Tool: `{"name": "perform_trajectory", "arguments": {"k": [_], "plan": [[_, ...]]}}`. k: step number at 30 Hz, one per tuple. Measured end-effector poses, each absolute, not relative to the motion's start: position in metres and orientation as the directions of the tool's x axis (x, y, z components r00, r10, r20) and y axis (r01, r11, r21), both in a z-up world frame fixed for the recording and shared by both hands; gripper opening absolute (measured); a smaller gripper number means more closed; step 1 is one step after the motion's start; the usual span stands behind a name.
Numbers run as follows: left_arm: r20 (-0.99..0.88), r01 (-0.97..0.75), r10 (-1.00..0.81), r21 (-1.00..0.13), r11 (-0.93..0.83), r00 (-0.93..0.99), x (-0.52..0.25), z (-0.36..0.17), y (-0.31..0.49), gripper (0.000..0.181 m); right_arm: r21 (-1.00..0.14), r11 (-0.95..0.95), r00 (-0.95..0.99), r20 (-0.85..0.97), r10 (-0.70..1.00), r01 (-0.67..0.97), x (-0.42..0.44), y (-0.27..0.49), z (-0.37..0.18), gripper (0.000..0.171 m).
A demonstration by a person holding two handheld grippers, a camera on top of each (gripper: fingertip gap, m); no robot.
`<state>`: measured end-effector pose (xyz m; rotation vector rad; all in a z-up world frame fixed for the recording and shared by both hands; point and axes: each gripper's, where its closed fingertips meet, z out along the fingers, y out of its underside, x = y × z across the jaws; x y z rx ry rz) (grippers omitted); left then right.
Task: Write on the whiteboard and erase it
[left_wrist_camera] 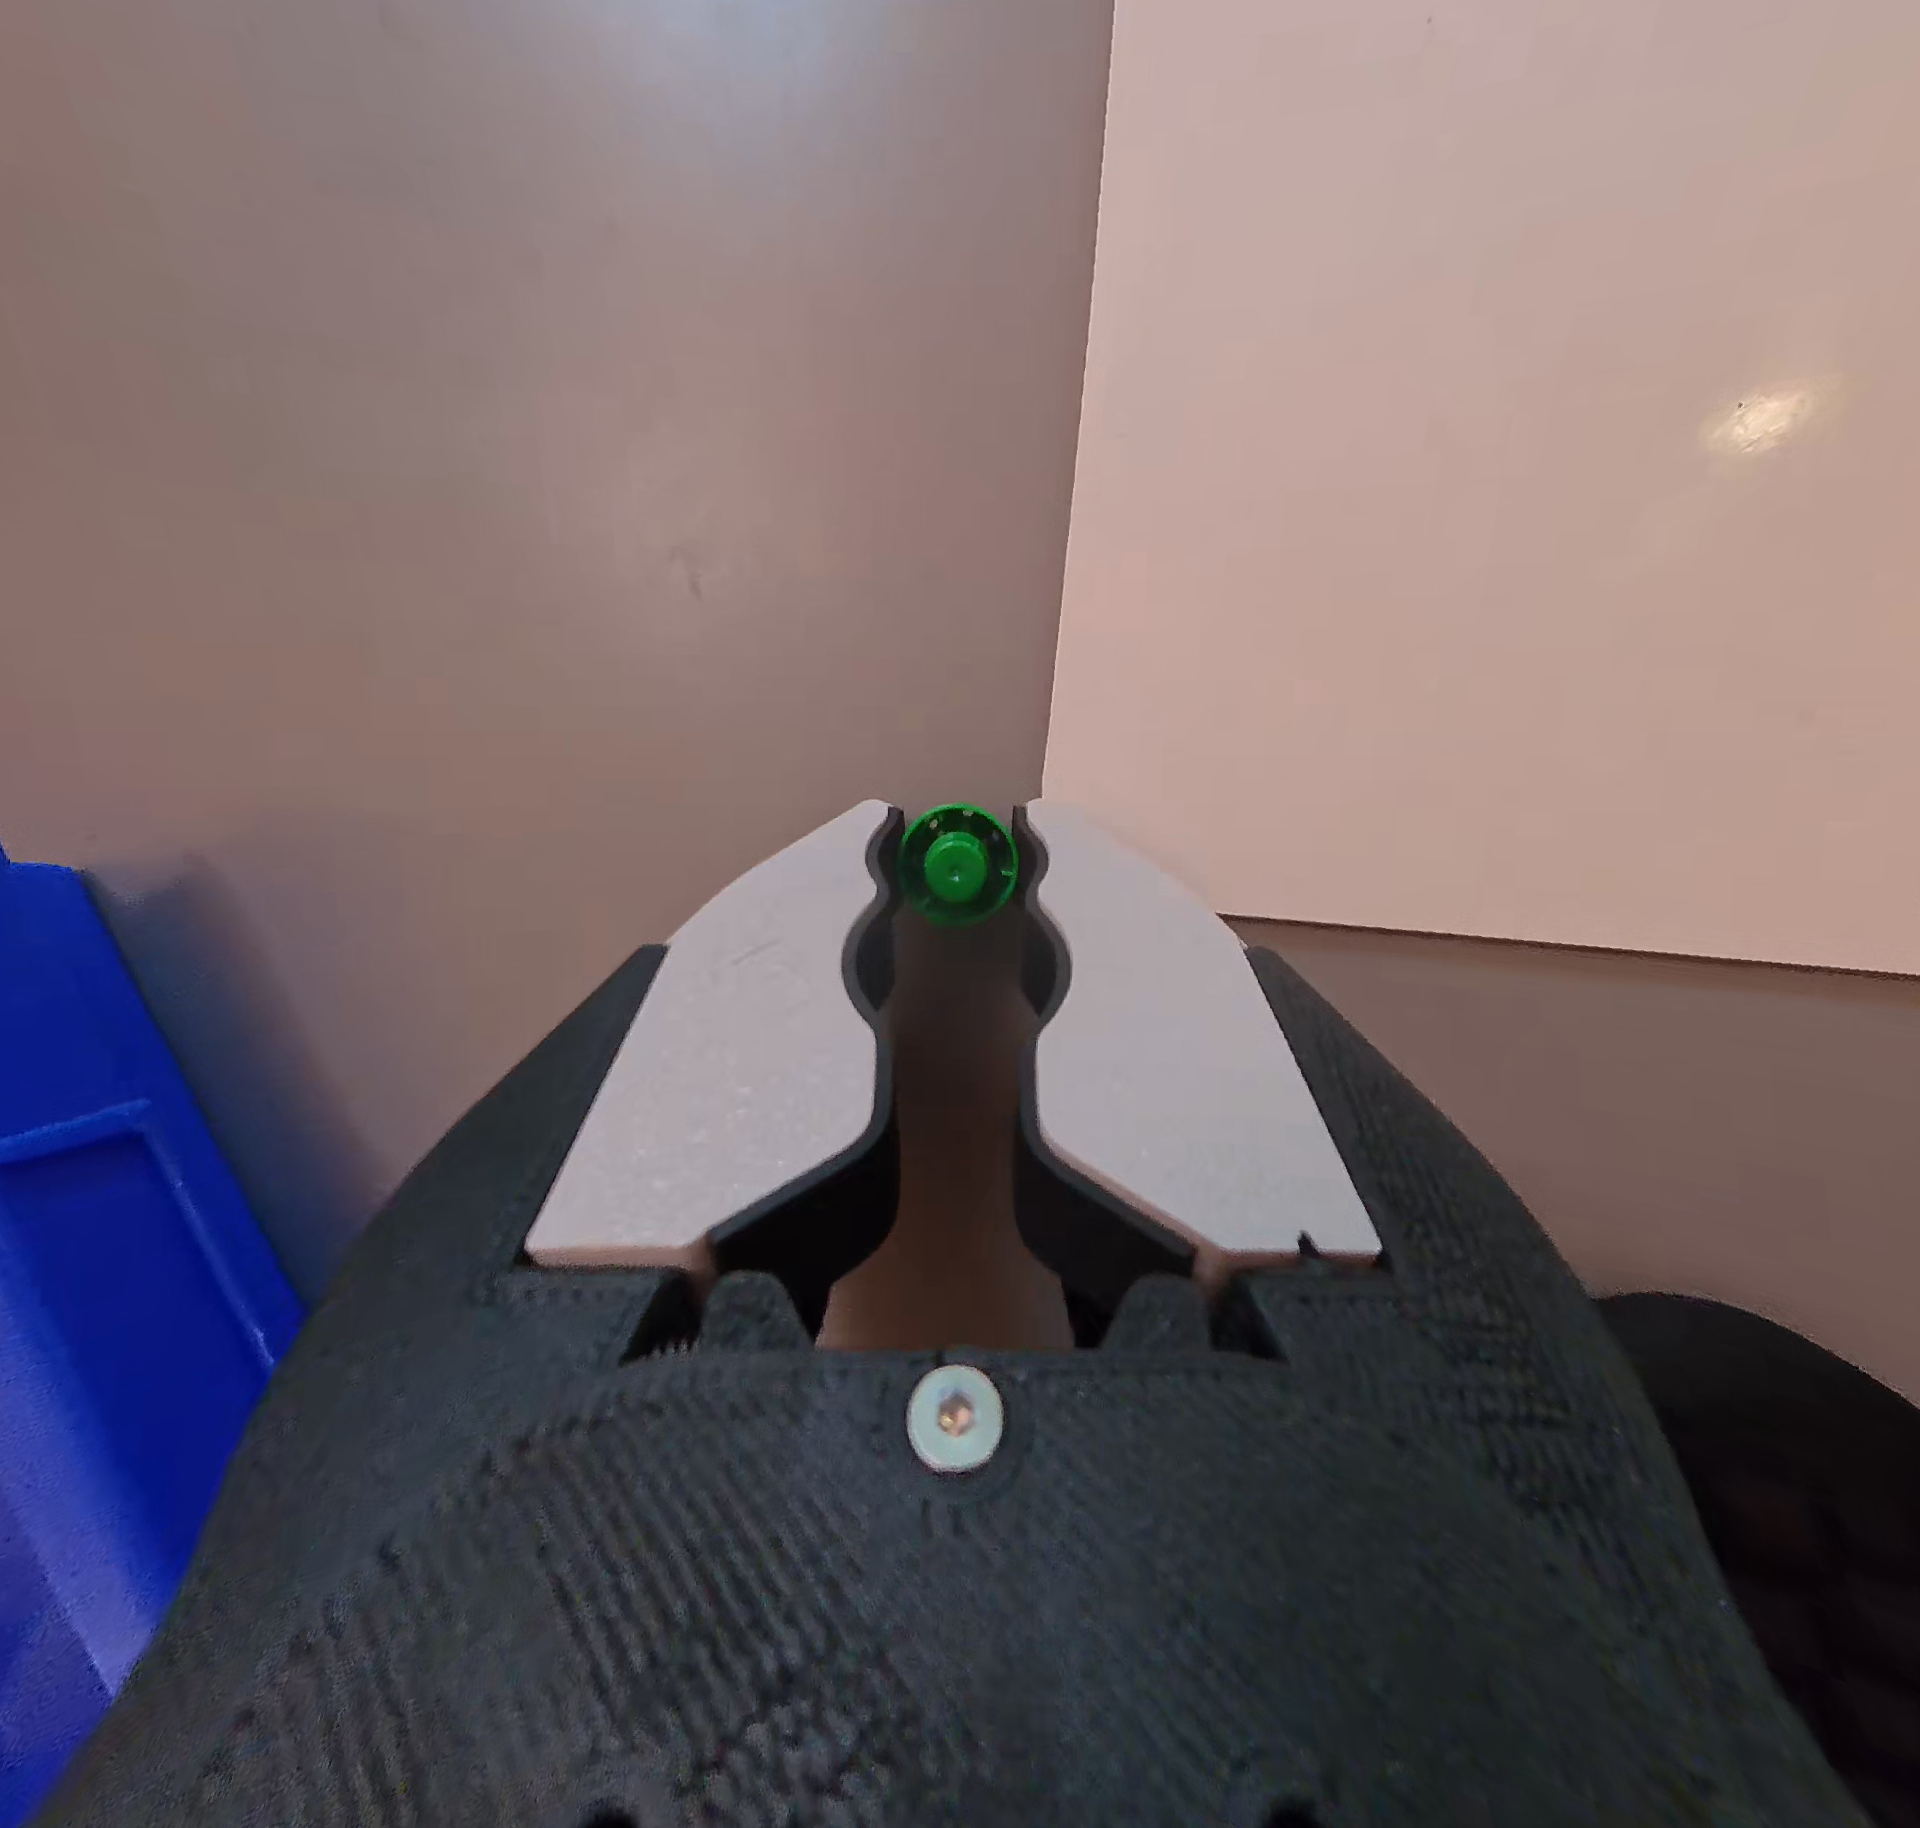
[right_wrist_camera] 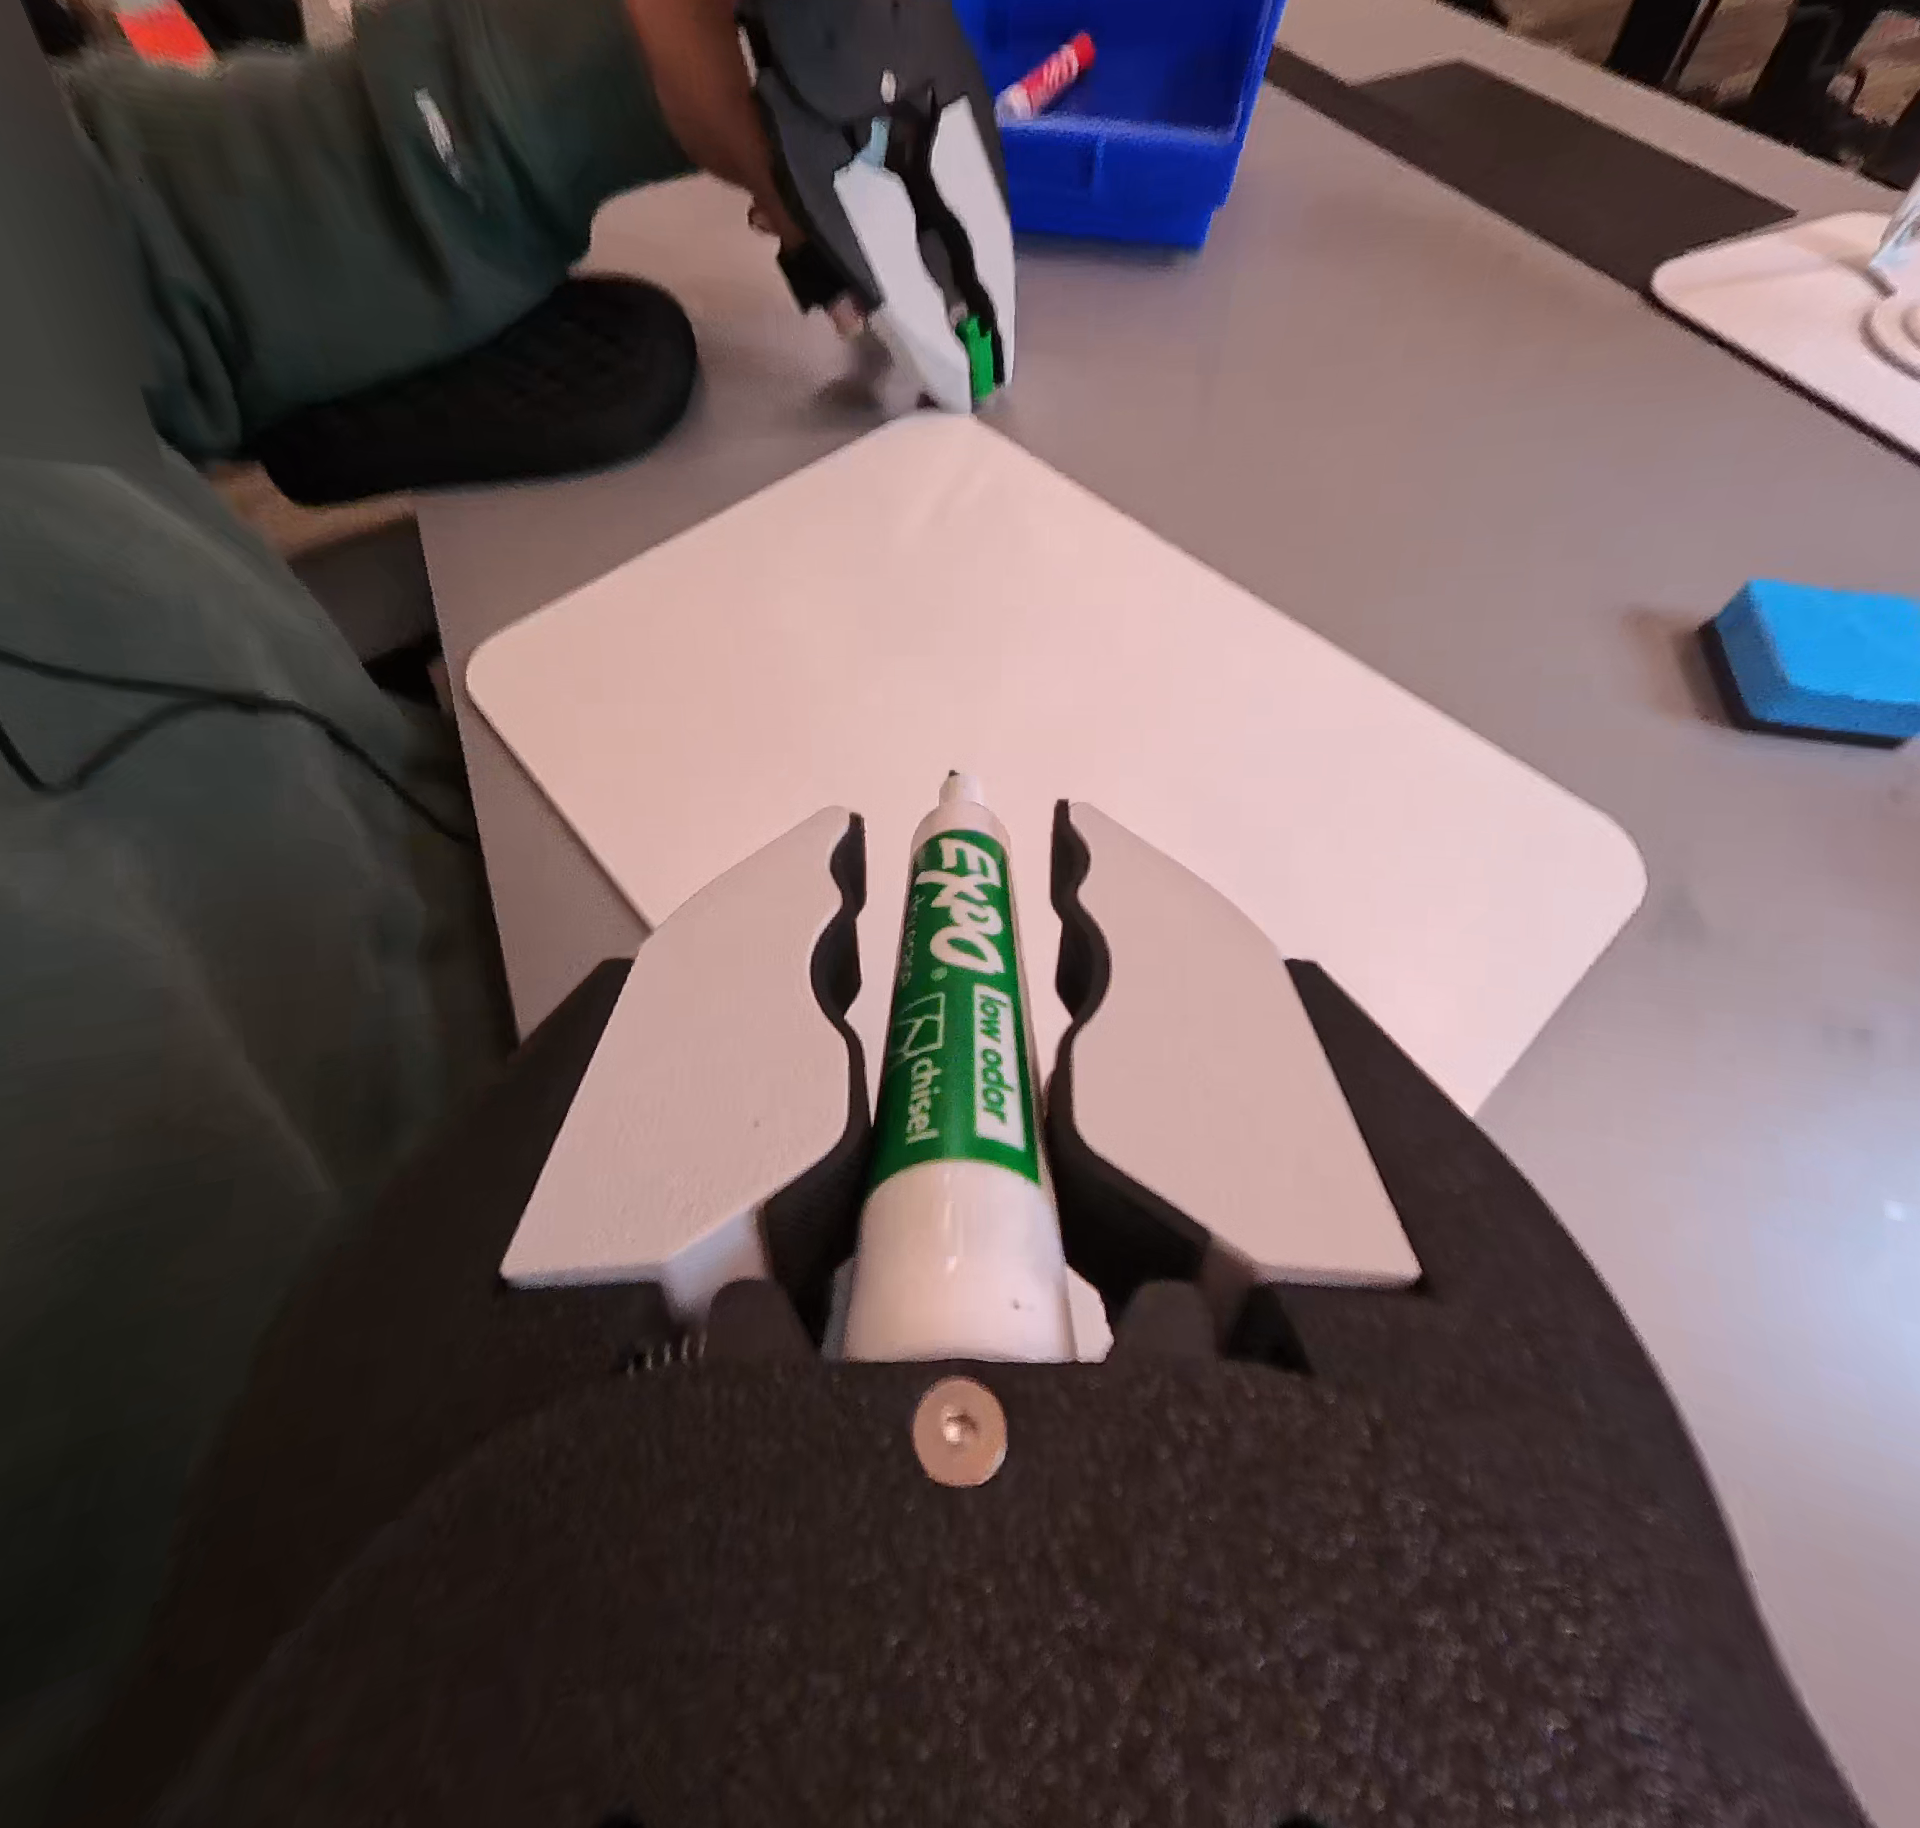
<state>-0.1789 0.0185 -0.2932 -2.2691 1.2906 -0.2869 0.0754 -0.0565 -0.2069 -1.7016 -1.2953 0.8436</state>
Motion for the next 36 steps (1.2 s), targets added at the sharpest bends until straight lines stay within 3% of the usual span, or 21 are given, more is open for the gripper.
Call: {"name": "perform_trajectory", "arguments": {"k": [3, 7, 15, 21, 28, 36], "plan": [[-0.068, -0.739, -0.846, -0.526, -0.421, 0.529, -0.179, -0.293, 0.019, 0.02, -0.853, -0.11, 0.238, 0.017, 0.971, 0.51, 0.092, -0.074, -0.219, 0.034], [-0.069, -0.734, -0.841, -0.528, -0.426, 0.537, -0.179, -0.293, 0.019, 0.02, -0.77, -0.164, 0.176, -0.069, 0.982, 0.616, 0.108, -0.107, -0.242, 0.034], [-0.08, -0.74, -0.838, -0.52, -0.426, 0.539, -0.179, -0.293, 0.019, 0.02, -0.639, -0.451, 0.12, -0.492, 0.862, 0.624, 0.107, -0.139, -0.26, 0.034], [-0.068, -0.734, -0.837, -0.524, -0.432, 0.542, -0.179, -0.293, 0.019, 0.02, -0.436, -0.666, 0.186, -0.736, 0.651, 0.604, 0.107, -0.131, -0.268, 0.035], [-0.059, -0.73, -0.837, -0.525, -0.438, 0.545, -0.179, -0.293, 0.018, 0.02, -0.326, -0.716, 0.281, -0.759, 0.588, 0.617, 0.108, -0.121, -0.277, 0.033], [-0.088, -0.739, -0.823, -0.501, -0.45, 0.561, -0.186, -0.293, 0.02, 0.02, -0.313, -0.731, 0.32, -0.745, 0.585, 0.607, 0.105, -0.099, -0.278, 0.033]]}}
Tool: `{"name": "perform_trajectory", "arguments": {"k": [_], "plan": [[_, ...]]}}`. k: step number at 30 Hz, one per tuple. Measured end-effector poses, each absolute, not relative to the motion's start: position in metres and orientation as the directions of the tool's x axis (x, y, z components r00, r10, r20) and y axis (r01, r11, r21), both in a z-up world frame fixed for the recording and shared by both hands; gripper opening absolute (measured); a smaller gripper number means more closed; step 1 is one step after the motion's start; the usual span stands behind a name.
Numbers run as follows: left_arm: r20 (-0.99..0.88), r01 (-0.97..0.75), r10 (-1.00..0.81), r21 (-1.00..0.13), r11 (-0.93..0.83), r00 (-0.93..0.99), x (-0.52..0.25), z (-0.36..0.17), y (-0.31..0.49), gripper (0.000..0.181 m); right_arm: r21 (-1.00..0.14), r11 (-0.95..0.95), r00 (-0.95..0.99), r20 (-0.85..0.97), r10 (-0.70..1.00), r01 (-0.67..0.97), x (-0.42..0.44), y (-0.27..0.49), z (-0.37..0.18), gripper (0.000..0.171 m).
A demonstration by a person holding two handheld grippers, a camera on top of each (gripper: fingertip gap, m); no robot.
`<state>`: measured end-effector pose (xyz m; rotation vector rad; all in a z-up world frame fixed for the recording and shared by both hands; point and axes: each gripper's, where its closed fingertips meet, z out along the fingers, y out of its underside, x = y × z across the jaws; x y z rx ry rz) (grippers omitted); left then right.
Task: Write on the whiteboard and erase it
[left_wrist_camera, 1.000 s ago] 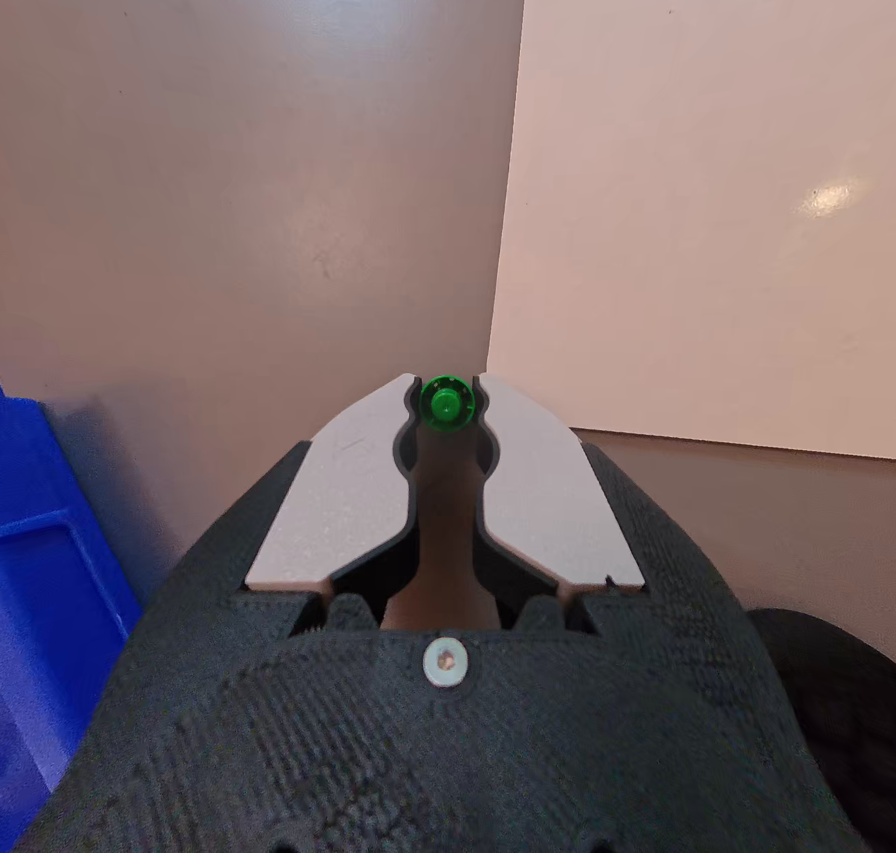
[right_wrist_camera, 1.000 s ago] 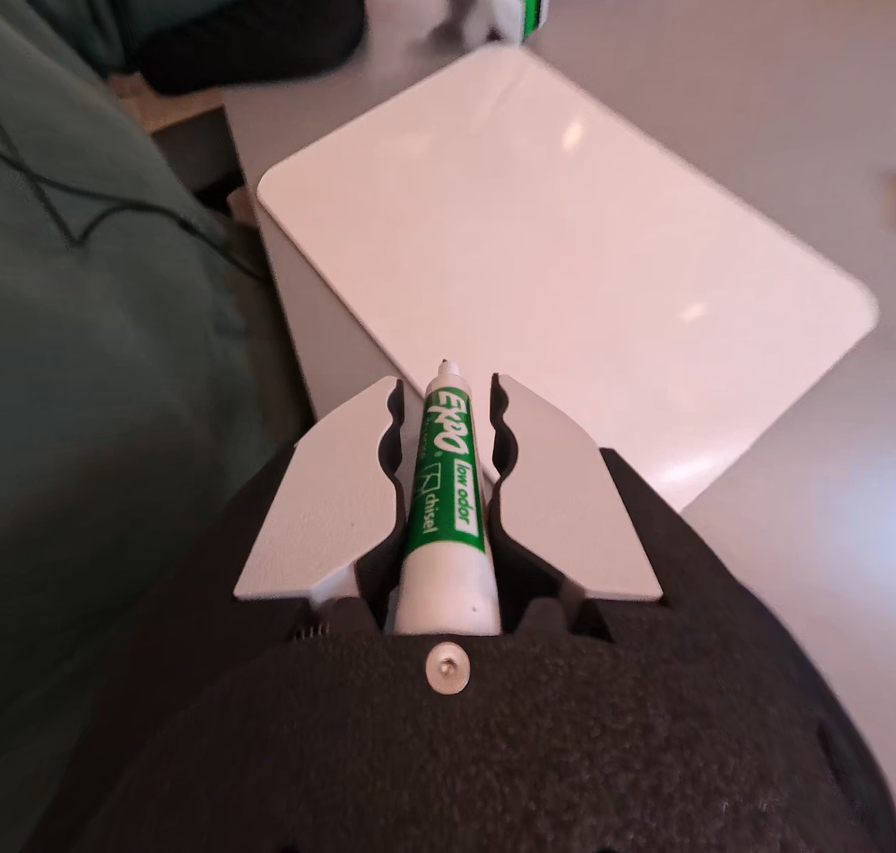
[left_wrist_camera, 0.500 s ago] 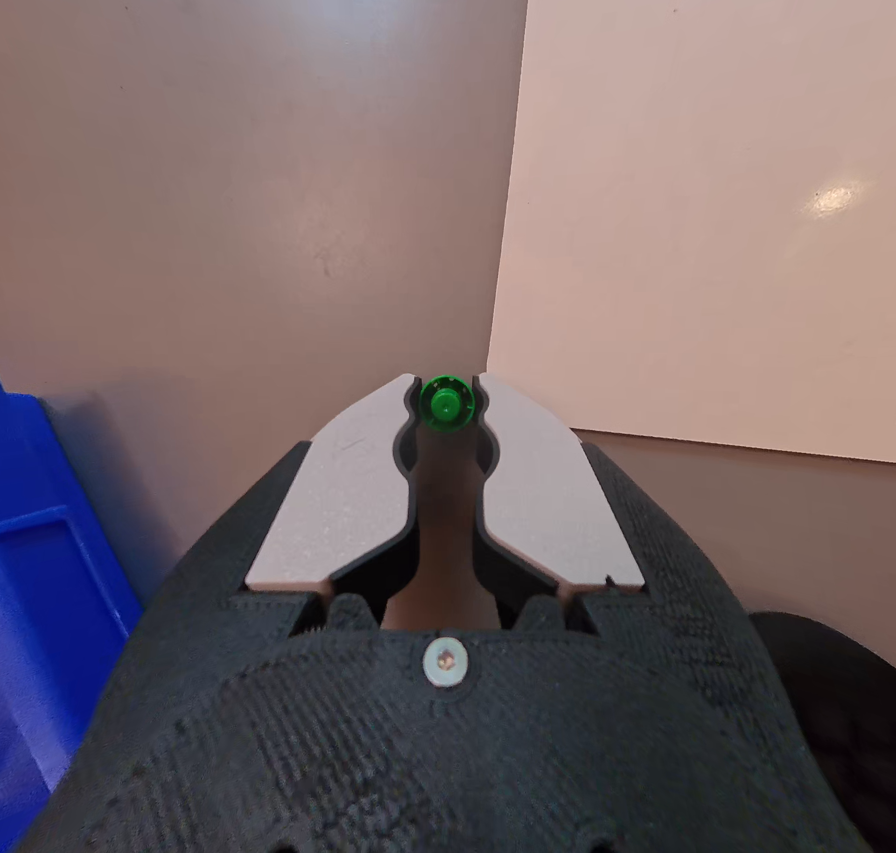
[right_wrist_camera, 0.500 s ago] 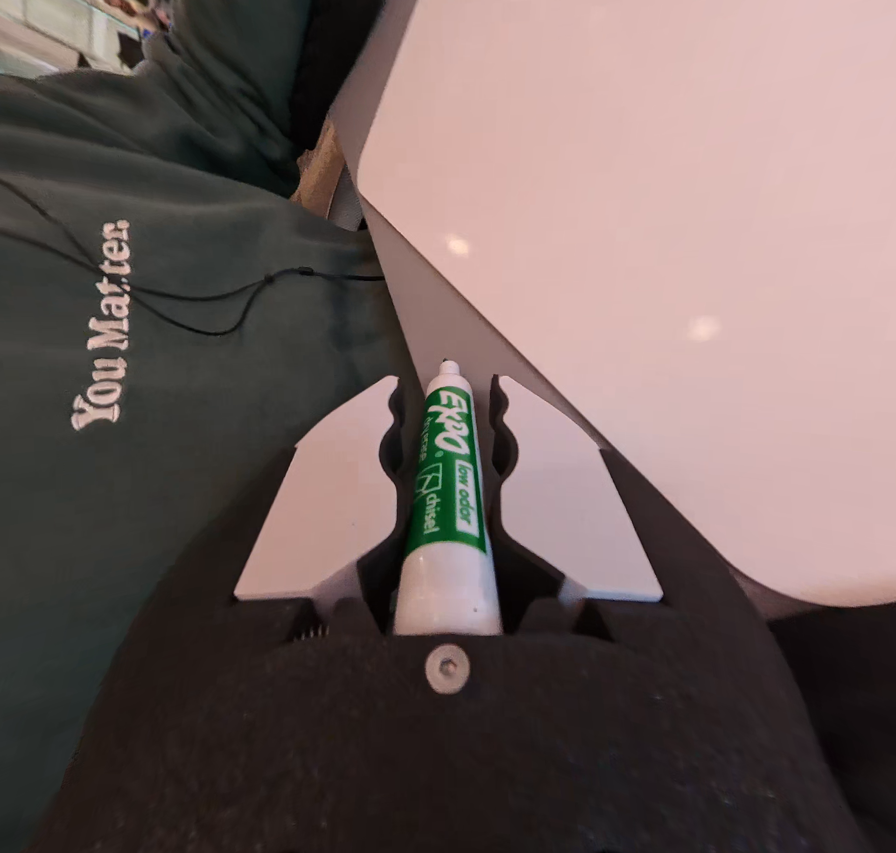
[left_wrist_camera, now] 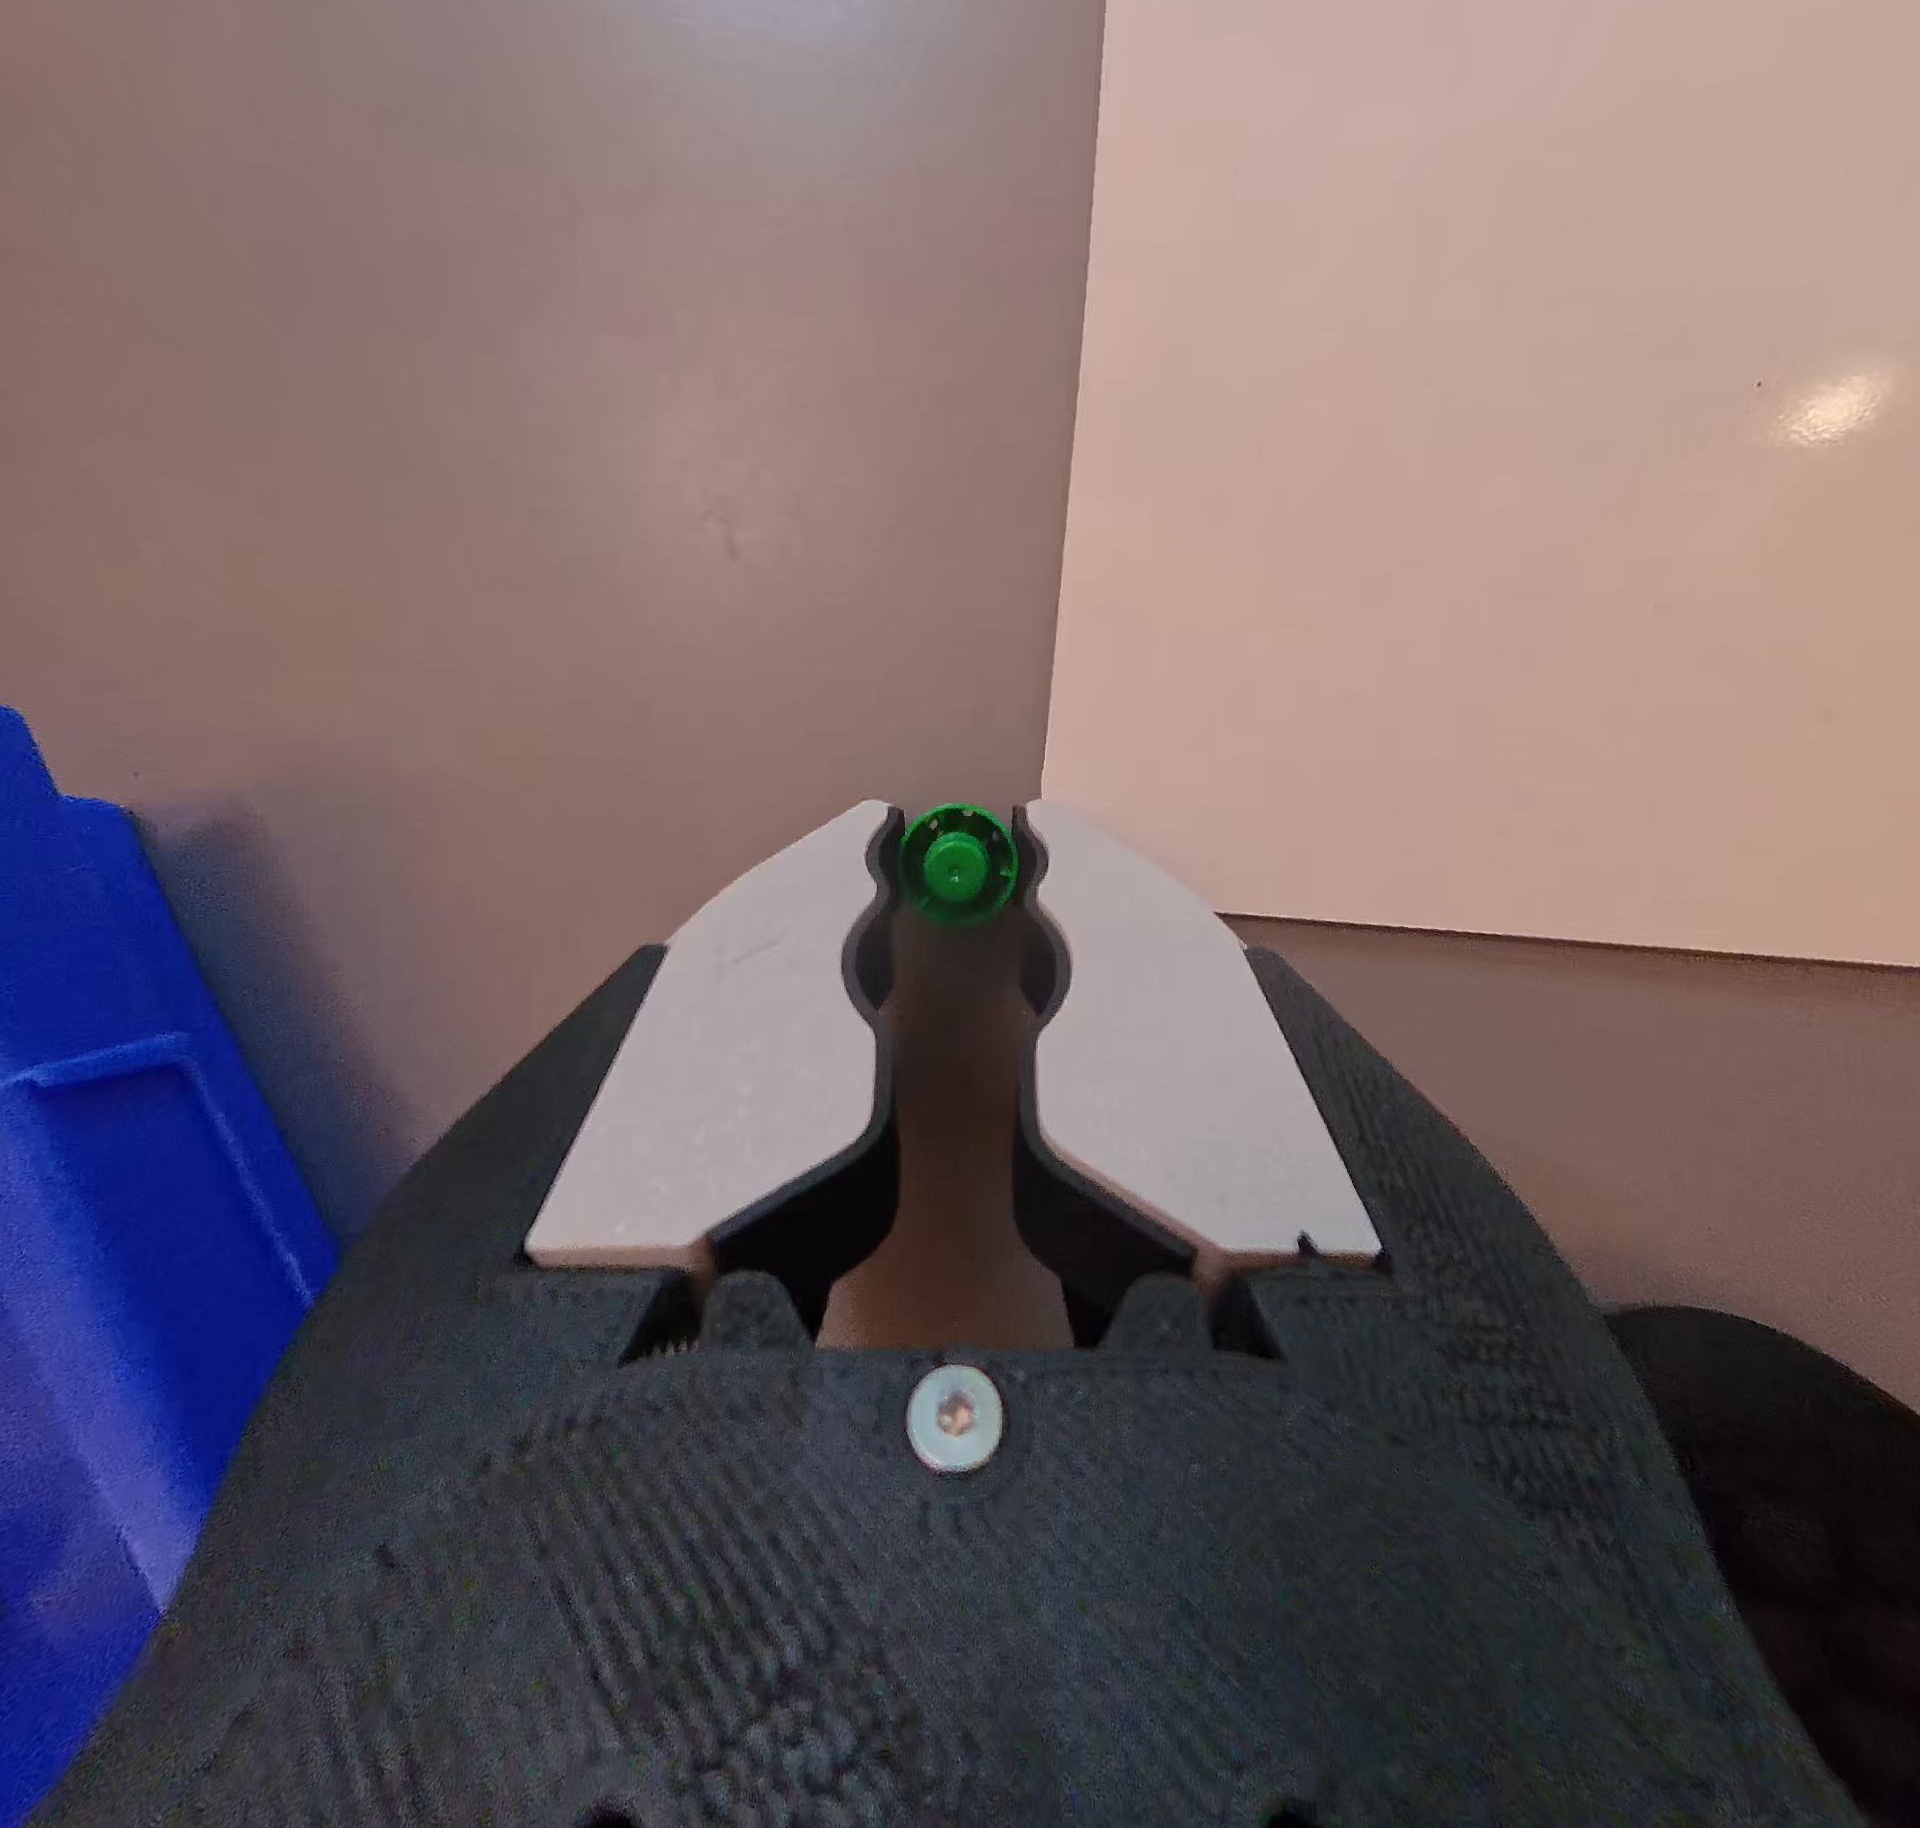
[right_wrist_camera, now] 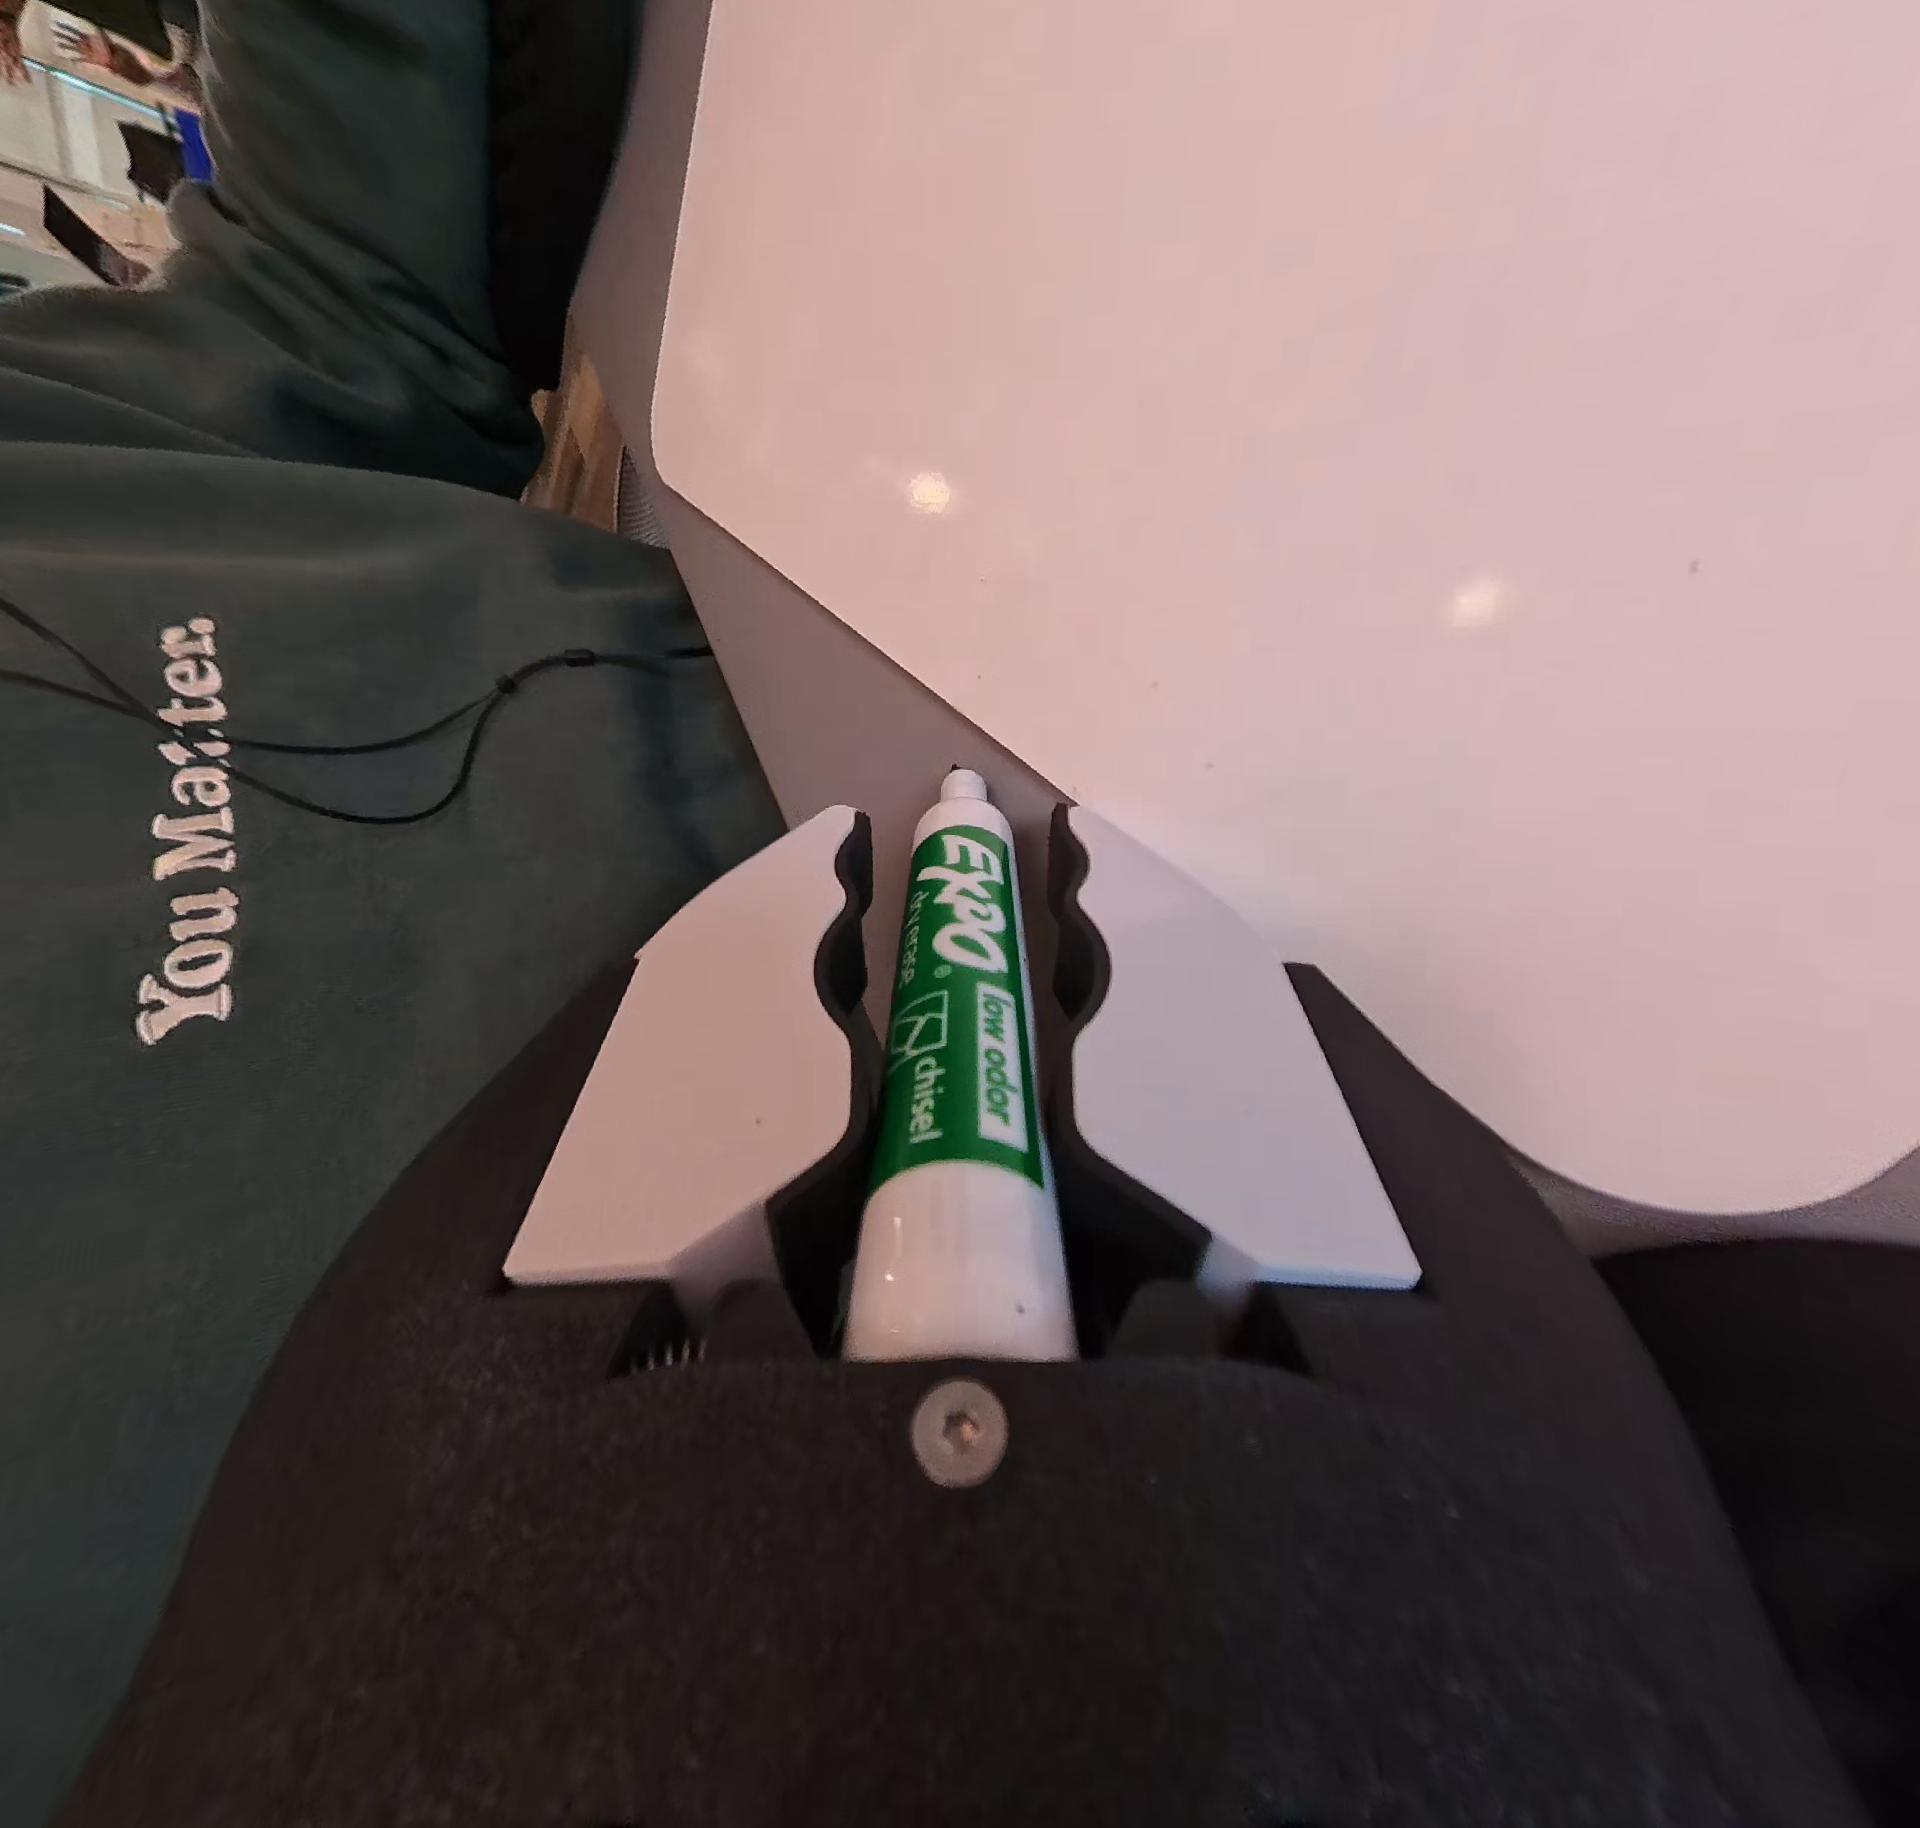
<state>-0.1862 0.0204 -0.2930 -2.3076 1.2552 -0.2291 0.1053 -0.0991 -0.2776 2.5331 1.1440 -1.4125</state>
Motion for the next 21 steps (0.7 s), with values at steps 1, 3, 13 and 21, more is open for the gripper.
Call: {"name": "perform_trajectory", "arguments": {"k": [1, 3, 13, 21], "plan": [[-0.092, -0.737, -0.818, -0.5, -0.455, 0.568, -0.188, -0.293, 0.022, 0.02, -0.312, -0.733, 0.318, -0.749, 0.581, 0.604, 0.104, -0.095, -0.277, 0.033], [-0.102, -0.73, -0.805, -0.498, -0.467, 0.585, -0.192, -0.293, 0.026, 0.02, -0.311, -0.742, 0.312, -0.761, 0.568, 0.594, 0.102, -0.085, -0.277, 0.033], [-0.092, -0.674, -0.746, -0.513, -0.532, 0.659, -0.197, -0.293, 0.048, 0.02, -0.337, -0.736, 0.282, -0.767, 0.576, 0.587, 0.095, -0.032, -0.274, 0.033], [-0.071, -0.652, -0.747, -0.546, -0.526, 0.661, -0.187, -0.293, 0.053, 0.02, -0.475, -0.709, 0.172, -0.755, 0.633, 0.522, 0.093, -0.004, -0.244, 0.034]]}}
